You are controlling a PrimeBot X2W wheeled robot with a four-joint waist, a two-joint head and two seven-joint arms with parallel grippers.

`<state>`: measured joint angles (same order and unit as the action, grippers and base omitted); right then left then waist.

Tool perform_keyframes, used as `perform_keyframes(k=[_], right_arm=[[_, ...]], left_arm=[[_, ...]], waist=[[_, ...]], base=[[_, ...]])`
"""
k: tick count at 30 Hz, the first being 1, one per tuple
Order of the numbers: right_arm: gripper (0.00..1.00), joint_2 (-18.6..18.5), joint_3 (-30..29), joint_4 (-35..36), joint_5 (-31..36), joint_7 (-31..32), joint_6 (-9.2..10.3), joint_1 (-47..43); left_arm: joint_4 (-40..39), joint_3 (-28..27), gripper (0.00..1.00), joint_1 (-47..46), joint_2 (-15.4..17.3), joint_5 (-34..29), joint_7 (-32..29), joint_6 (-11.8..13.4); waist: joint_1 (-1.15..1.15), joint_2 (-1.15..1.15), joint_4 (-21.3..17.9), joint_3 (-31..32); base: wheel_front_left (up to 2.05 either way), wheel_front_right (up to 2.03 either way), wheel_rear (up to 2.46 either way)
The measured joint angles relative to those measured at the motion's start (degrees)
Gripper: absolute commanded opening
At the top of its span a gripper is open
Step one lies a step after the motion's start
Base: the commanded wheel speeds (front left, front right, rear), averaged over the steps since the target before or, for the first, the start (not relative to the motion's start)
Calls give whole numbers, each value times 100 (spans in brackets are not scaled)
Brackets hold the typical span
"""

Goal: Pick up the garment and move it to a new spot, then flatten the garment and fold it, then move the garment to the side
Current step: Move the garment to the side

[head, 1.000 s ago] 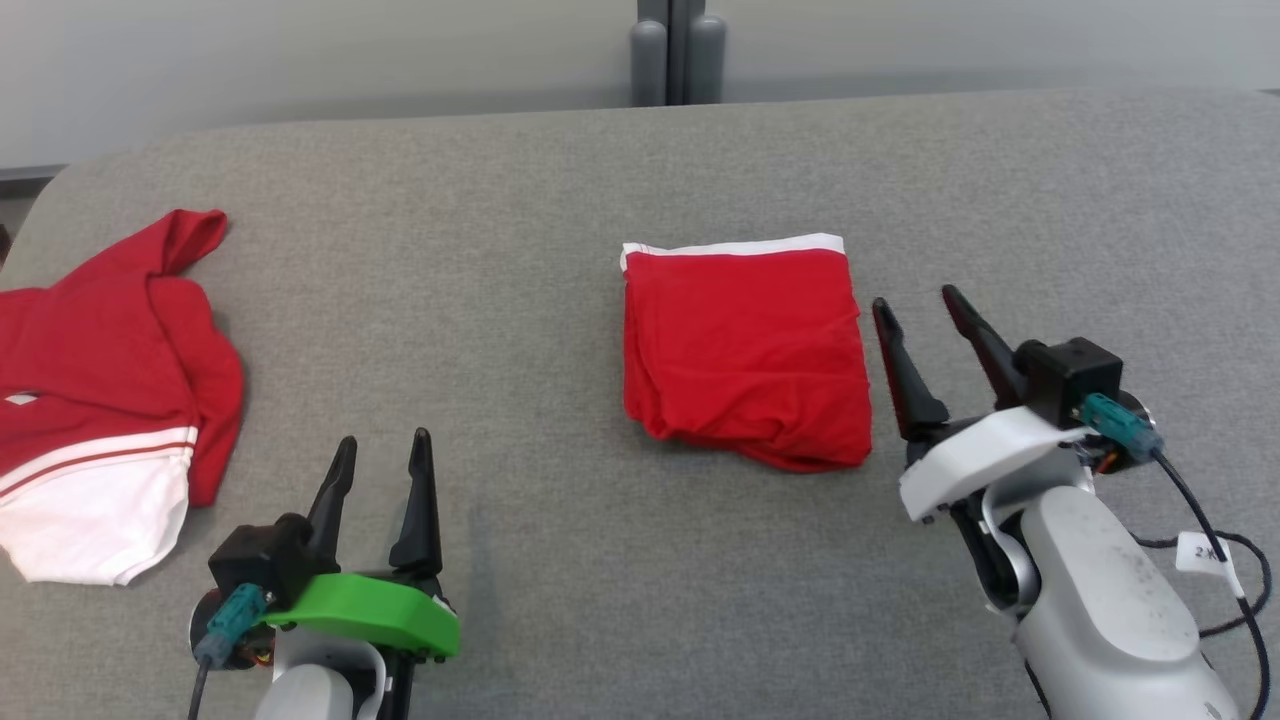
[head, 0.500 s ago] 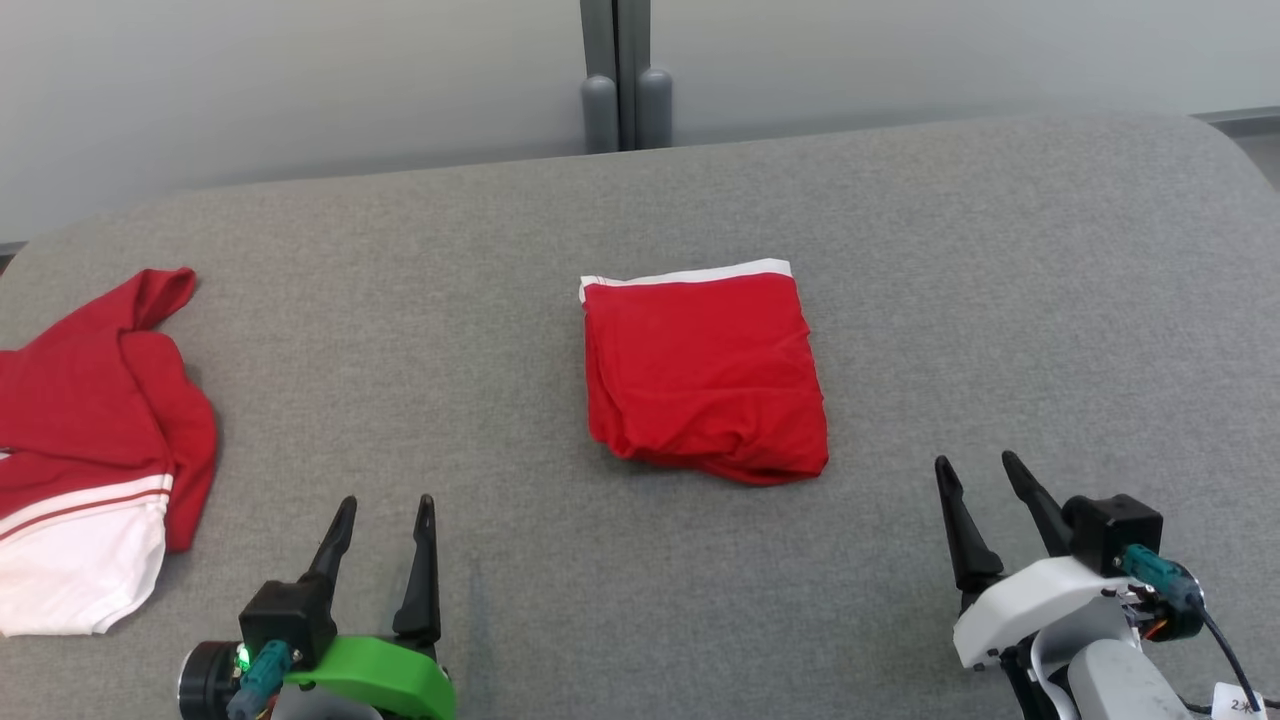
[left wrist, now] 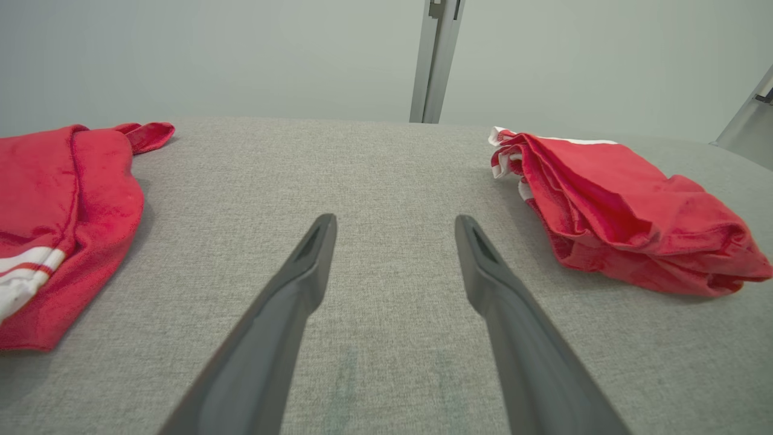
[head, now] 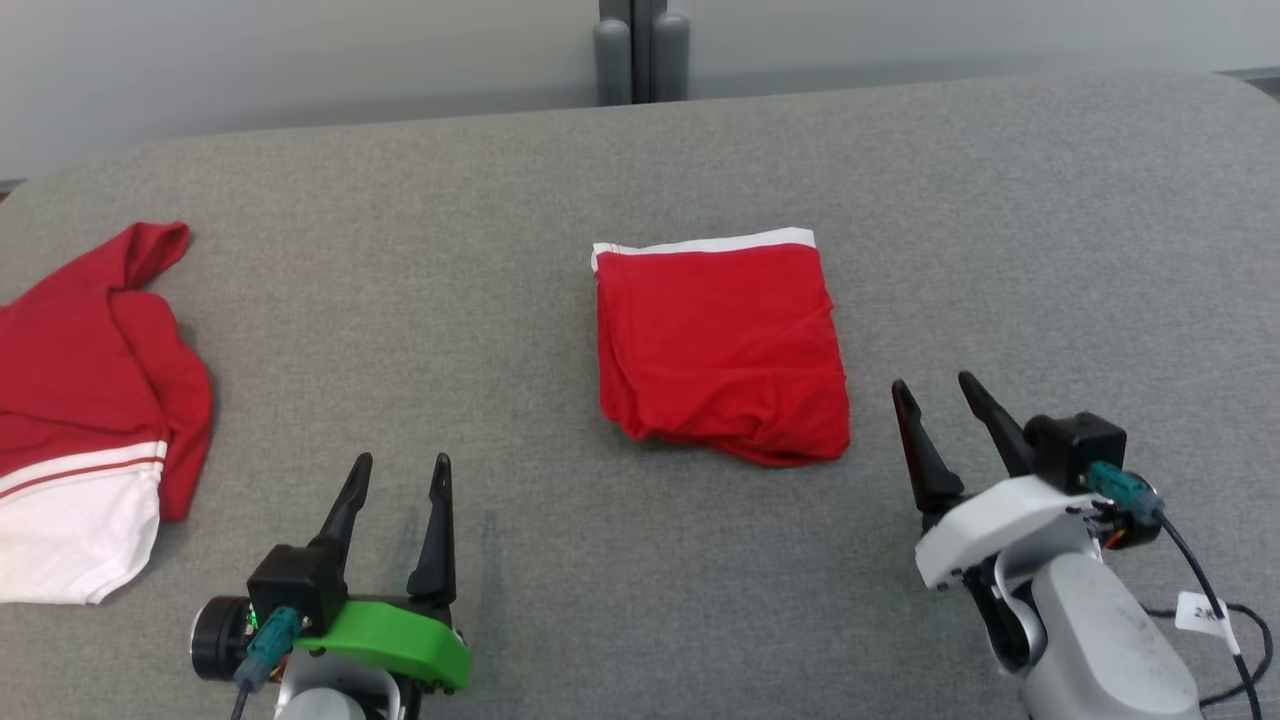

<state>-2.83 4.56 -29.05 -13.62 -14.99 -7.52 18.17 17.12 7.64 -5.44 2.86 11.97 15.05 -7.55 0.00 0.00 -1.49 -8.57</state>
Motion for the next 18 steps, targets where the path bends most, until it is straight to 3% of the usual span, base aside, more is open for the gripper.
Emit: perform_keyframes(k=[13, 14, 15, 16, 17, 18], right_arm=[[100, 4, 417, -1627, -578, 0, 0, 1770], [91, 1, 483, -1809, -668, -1, 0, 1808], [40, 1, 548, -1922, -780, -1, 0, 1825], [10, 8, 593, -2013, -884, -13, 0, 1847], [0, 2, 646, -2049, -943, -19, 0, 1890], [0, -1, 668, -2058, -992, -20, 0, 1923]], left_arm=[[18, 347, 100, -519, -1, 93, 0, 0], [20, 356, 100, -539, -1, 99, -1, 0], [21, 360, 100, -551, -1, 99, -1, 0], [21, 364, 100, -554, -1, 100, 0, 0], [22, 363, 100, -556, 0, 99, 0, 0], [21, 363, 100, -557, -1, 99, 0, 0]], waist=[[0, 0, 411, -802], [0, 0, 457, -844], [0, 0, 493, -876], [0, 0, 530, -912], [0, 0, 561, -944], [0, 0, 583, -967]], base=[[0, 0, 0], [0, 0, 0], [0, 0, 0], [0, 0, 0], [0, 0, 0], [0, 0, 0]])
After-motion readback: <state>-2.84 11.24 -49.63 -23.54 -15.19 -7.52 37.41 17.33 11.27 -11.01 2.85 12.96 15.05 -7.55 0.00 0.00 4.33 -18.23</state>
